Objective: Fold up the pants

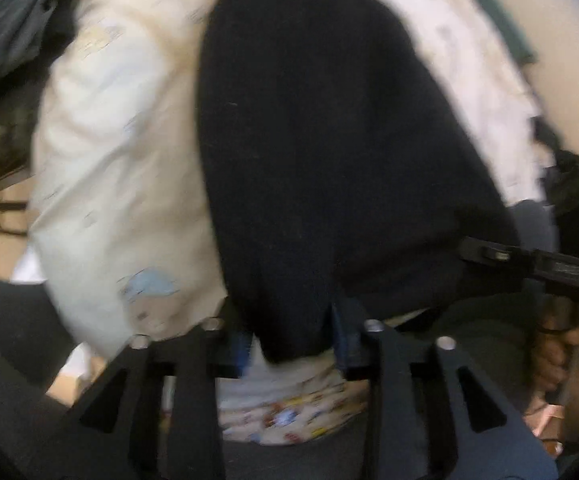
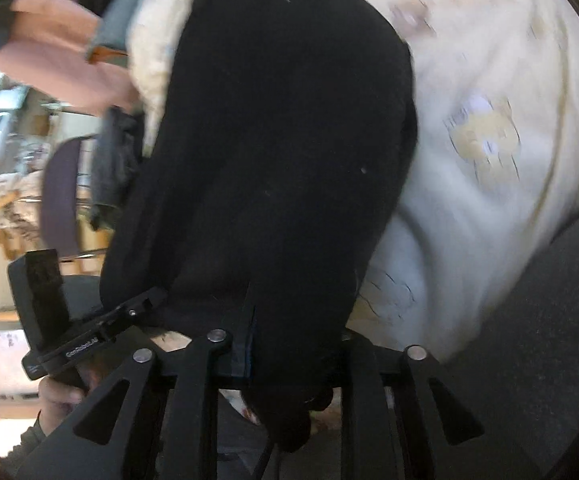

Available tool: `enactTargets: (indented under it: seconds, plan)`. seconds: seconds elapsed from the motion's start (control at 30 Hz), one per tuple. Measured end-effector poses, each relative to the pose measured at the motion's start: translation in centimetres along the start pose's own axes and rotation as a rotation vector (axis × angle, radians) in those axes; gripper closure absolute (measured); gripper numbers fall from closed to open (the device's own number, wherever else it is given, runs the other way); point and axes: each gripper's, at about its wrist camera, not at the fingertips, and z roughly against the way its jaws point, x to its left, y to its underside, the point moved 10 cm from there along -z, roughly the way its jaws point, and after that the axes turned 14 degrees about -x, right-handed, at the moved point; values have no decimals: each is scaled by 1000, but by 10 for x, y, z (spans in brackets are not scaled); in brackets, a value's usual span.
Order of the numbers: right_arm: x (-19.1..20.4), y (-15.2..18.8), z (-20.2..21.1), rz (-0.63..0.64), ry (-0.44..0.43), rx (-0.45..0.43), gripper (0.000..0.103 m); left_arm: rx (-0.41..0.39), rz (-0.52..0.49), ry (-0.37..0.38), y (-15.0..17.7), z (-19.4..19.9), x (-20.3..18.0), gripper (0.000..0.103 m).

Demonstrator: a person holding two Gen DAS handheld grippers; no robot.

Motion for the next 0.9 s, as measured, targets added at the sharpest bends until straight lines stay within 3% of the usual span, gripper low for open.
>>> enactTargets:
  seconds: [0.07, 0.1, 0.2, 0.27, 0.33, 0.4, 0.5, 0.57, 0.6, 0.7, 0.8, 0.9]
  plan:
    - [-6, 7, 0, -19, 39, 61, 69, 24, -6, -54, 7, 5, 10, 63]
    - [-6, 9, 5, -14, 42, 72, 68, 27, 4, -64, 9, 11, 15, 53]
    - [-3, 5, 32, 42, 70, 65, 64, -53, 7, -92, -8, 43, 25, 46]
    - [0, -12, 53, 94, 90, 4, 61, -150, 1, -116, -34, 63, 27, 37]
    - [10, -47, 79, 166, 112, -105, 44, -244, -2, -110, -67, 72, 21, 18]
    - [24, -73, 87, 216, 86, -169, 43, -269, -15, -103, -89, 63, 11, 18]
    - [39, -86, 64, 242, 14, -143, 43, -181, -67, -60, -91, 16, -10, 18]
    - [37, -78, 35, 212, -5, -72, 43, -63, -50, -31, -65, -20, -20, 18]
    - [30, -63, 13, 201, -10, 6, 46, -11, -73, -12, -53, -33, -27, 18]
    - [-16, -19, -31, 187, 133, 156, 47, 136, -184, -54, -3, -69, -27, 17]
    - [-38, -3, -41, 219, 220, 198, 50, 108, -272, -105, 8, -70, -31, 14]
    - [-29, -4, -35, 274, 252, 231, 50, 115, -210, -76, 3, -58, -33, 14]
